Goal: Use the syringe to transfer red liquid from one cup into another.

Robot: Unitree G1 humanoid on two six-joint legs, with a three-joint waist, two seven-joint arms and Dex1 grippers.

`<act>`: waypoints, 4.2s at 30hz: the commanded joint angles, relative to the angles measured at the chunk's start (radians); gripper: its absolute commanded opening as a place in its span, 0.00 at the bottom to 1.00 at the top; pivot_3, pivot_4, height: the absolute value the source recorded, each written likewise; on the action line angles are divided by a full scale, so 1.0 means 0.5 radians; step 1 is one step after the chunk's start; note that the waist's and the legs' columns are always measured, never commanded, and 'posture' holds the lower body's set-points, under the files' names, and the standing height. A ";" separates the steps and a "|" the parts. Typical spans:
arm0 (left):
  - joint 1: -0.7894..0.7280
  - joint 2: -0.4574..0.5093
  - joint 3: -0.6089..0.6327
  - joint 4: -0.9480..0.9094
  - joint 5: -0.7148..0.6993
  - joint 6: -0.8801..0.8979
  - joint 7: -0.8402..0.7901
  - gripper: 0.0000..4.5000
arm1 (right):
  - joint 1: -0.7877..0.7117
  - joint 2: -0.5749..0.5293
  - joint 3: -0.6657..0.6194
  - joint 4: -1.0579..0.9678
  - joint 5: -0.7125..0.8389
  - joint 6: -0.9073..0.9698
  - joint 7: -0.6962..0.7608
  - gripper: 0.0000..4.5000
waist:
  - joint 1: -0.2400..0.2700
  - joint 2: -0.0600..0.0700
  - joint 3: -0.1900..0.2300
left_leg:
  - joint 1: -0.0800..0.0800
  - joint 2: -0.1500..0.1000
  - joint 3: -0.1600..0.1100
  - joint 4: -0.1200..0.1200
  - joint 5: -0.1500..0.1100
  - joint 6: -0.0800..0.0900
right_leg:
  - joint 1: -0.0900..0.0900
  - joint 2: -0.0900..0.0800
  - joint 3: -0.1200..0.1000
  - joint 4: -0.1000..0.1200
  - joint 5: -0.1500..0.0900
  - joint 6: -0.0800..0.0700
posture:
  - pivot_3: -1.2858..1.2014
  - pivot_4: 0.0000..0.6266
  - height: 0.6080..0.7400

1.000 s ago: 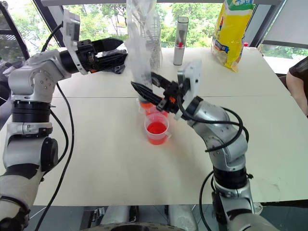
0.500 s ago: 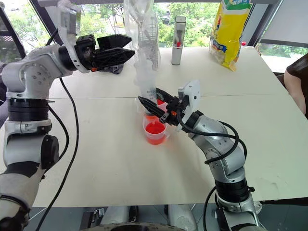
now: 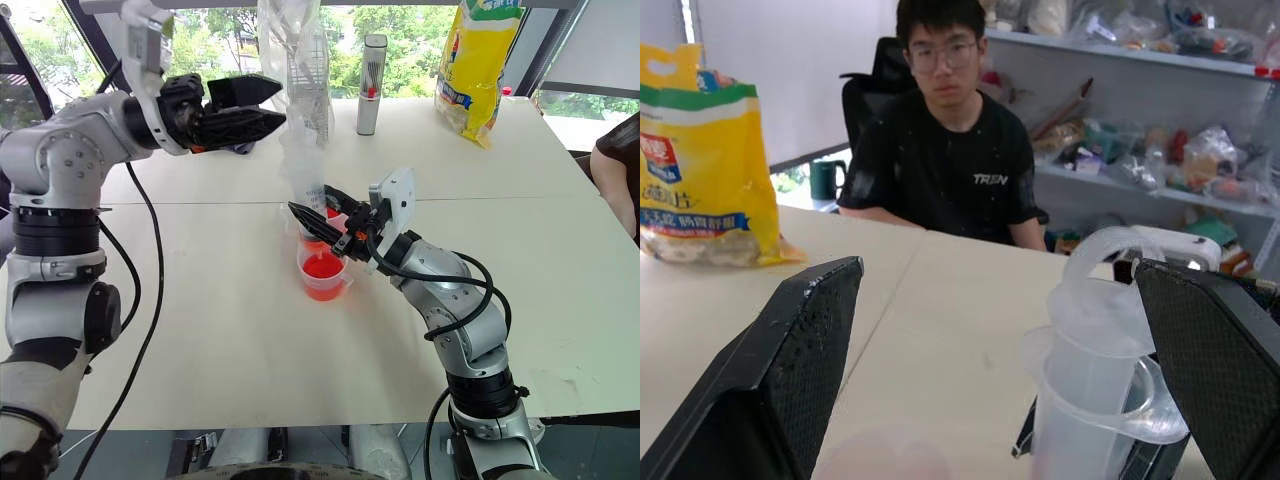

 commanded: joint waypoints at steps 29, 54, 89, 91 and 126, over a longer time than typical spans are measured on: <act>-0.022 -0.158 -0.140 -0.176 0.016 -0.037 -0.038 0.02 | -0.038 -0.037 -0.007 -0.063 0.043 -0.024 -0.011 0.31 | -0.002 0.000 0.000 | 0.000 0.000 0.000 0.000 0.000 0.000 | 0.000 0.000 0.000 0.000 0.000 0.000 | 0.52 0.24 1.00; 0.159 -0.191 -0.201 -0.362 -0.011 0.090 -0.041 0.02 | -0.215 -0.067 -0.179 -0.120 0.278 0.196 -0.089 0.31 | 0.001 0.000 0.000 | 0.000 0.000 -0.001 0.000 0.000 0.000 | 0.001 0.000 0.000 0.000 0.000 0.000 | 0.52 0.24 1.00; 0.259 0.198 0.188 -0.106 0.079 -0.146 0.184 0.99 | -0.142 -0.158 -0.217 -0.131 0.370 0.294 -0.082 0.31 | -0.001 0.000 0.000 | 0.001 0.001 0.000 -0.001 0.000 0.000 | 0.001 -0.001 0.000 0.000 0.000 0.000 | 0.52 0.24 1.00; 0.303 0.235 0.212 -0.123 0.074 -0.144 0.196 0.99 | -0.151 -0.172 -0.227 -0.129 0.392 0.319 -0.084 0.31 | 0.000 0.000 0.000 | 0.001 0.001 0.000 0.000 0.000 0.000 | 0.001 -0.001 0.000 0.000 0.000 0.000 | 0.52 0.24 1.00; 0.985 0.250 0.053 -0.889 -0.014 -0.075 0.335 0.99 | -1.245 -0.595 0.096 1.737 0.008 2.073 -0.398 0.31 | -0.004 0.000 0.000 | -0.003 0.001 0.002 -0.005 -0.001 0.001 | -0.003 -0.003 0.002 -0.007 0.000 -0.001 | 0.52 0.24 1.00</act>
